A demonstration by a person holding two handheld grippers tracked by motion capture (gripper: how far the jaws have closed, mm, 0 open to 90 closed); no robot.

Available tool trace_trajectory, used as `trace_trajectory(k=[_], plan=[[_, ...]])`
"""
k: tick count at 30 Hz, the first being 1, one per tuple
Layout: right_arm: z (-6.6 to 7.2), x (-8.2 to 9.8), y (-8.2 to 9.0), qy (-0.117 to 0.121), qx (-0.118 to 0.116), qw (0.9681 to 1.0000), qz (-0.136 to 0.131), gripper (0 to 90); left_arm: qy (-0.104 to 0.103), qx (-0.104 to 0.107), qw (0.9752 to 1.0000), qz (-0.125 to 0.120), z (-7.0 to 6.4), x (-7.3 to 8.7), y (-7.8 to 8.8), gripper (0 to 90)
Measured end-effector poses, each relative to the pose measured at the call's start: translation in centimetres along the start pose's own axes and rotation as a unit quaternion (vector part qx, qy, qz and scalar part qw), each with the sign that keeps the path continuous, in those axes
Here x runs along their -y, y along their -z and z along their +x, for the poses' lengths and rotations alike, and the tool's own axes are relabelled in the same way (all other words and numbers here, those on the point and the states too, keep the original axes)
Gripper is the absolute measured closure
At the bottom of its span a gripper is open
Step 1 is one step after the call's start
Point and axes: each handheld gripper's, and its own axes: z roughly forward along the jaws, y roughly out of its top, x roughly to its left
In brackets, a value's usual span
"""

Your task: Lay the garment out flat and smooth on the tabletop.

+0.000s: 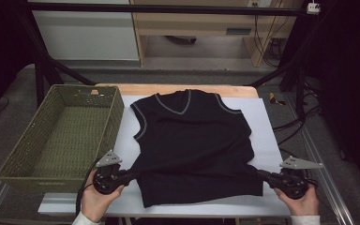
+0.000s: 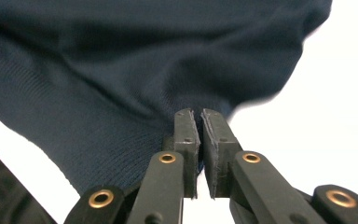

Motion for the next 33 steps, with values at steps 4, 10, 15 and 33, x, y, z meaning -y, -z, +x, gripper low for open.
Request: trace_trajectory(k=[4, 10, 15, 33], plan=[[0.2, -0.8, 1.2, -0.005, -0.012, 0.9997, -0.021, 85.4, -0.015, -0.005, 0.9999, 0.0, -0.6, -1.7, 1.8, 78.5], [0.1, -0.2, -2.1, -0.008, 0.033, 0.999, 0.029, 66.5, 0.016, -0.057, 0.998, 0.021, 2.0, -0.2, -2.5, 52.0], [-0.2, 1.0, -4.0, 0.01, 0.041, 0.9985, 0.035, 49.6, 0.004, -0.078, 0.9959, 0.045, 1.9, 2.2, -3.2, 39.8], [-0.7, 1.8, -6.2, 0.026, 0.018, 0.9988, 0.037, 45.0, -0.021, -0.062, 0.9968, 0.046, -1.9, 6.2, -4.7, 33.4]])
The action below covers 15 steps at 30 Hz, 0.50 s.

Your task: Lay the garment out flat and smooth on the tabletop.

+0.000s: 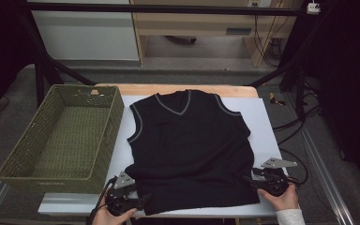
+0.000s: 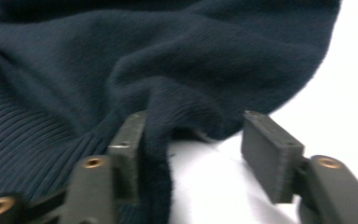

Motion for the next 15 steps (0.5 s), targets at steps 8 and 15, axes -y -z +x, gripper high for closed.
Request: trace_trajectory(k=[8, 15], plan=[[0.6, 0.1, 0.2, 0.005, -0.027, 0.9994, 0.021, 81.5, -0.022, -0.015, 0.9996, 0.008, -1.4, 0.1, -0.2, 60.6], [1.1, -0.2, 0.8, 0.002, -0.041, 0.9986, 0.034, 85.1, -0.027, 0.029, 0.9986, 0.034, -0.4, -0.4, 0.5, 84.1]])
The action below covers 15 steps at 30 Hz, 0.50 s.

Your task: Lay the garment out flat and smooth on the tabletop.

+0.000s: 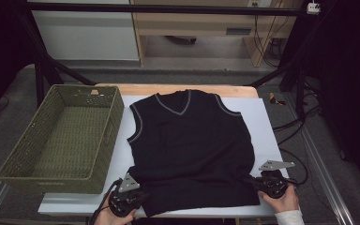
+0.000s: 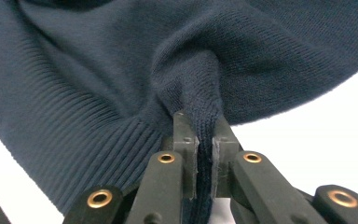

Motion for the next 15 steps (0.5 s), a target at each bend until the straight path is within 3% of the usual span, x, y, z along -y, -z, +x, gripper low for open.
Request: trace_trajectory(k=[1, 5, 7, 8, 9, 10, 13, 15], plan=[[0.1, 0.0, 0.5, 0.0, -0.001, 1.0, -0.002, 85.2, 0.002, 0.001, 1.0, 0.002, 0.2, 0.0, 0.3, 84.7], [0.4, 0.6, 3.2, -0.005, -0.015, 0.9997, -0.018, 85.3, 0.009, 0.002, 0.9999, -0.014, 1.5, 1.1, 4.1, 85.2], [0.7, 1.2, 4.4, -0.011, -0.03, 0.9993, -0.02, 83.7, 0.01, 0.026, 0.9996, 0.001, 1.7, 1.6, 5.2, 85.1], [0.9, 1.4, 4.7, -0.011, -0.039, 0.999, -0.017, 77.7, 0.007, 0.029, 0.9995, 0.002, 1.6, 1.8, 5.4, 84.7], [1.1, 1.6, 4.7, -0.01, -0.04, 0.999, -0.014, 65.6, -0.003, 0.025, 0.9997, 0.002, 1.4, 2.0, 5.4, 83.9], [1.3, 1.6, 4.7, -0.009, -0.03, 0.9994, -0.014, 57.3, -0.009, 0.016, 0.9998, -0.01, 1.2, 1.9, 5.4, 81.0], [1.5, 1.6, 4.1, 0.006, -0.006, 0.9995, -0.029, 44.0, -0.009, -0.04, 0.9983, -0.043, 1.5, 1.4, 4.7, 47.9], [1.2, 1.3, 3.5, -0.001, 0.002, 0.9993, -0.036, 39.0, 0.013, -0.051, 0.9977, -0.043, 2.1, 1.2, 4.0, 38.7]])
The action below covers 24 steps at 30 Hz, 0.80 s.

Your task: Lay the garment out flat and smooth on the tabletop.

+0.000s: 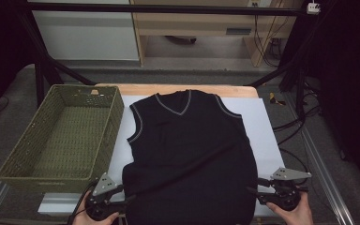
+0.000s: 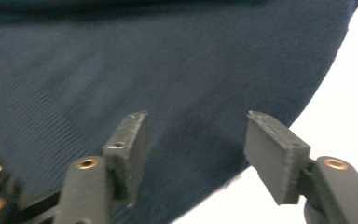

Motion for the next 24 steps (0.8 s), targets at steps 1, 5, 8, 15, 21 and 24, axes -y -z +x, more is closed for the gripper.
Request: trace_trajectory(k=[1, 5, 8, 15, 21, 24], plan=[[-0.1, -0.1, -0.3, -0.002, 0.005, 1.0, 0.0, 38.8, 0.006, -0.005, 1.0, 0.001, 0.2, 0.0, -0.4, 37.0], [-0.6, -0.2, -1.9, -0.003, 0.016, 0.9998, 0.011, 40.3, 0.021, -0.016, 0.9996, 0.011, 0.7, 0.3, -1.9, 35.8], [-0.9, -0.1, -2.7, 0.003, 0.036, 0.9991, 0.02, 42.7, 0.023, -0.017, 0.9995, 0.017, 1.0, 0.6, -2.7, 38.9], [-1.0, 0.1, -3.3, 0.0, 0.058, 0.9981, 0.021, 47.4, 0.003, 0.006, 0.9997, 0.022, 0.7, 0.0, -3.3, 76.7], [-0.6, -0.2, -2.9, 0.001, 0.059, 0.9974, 0.041, 87.7, 0.009, 0.02, 0.9995, 0.024, 0.8, 0.0, -2.3, 85.0], [-0.6, 0.0, -1.7, -0.005, 0.049, 0.9978, 0.045, 88.4, 0.023, 0.04, 0.9989, 0.005, 0.8, 0.3, -0.5, 85.3]])
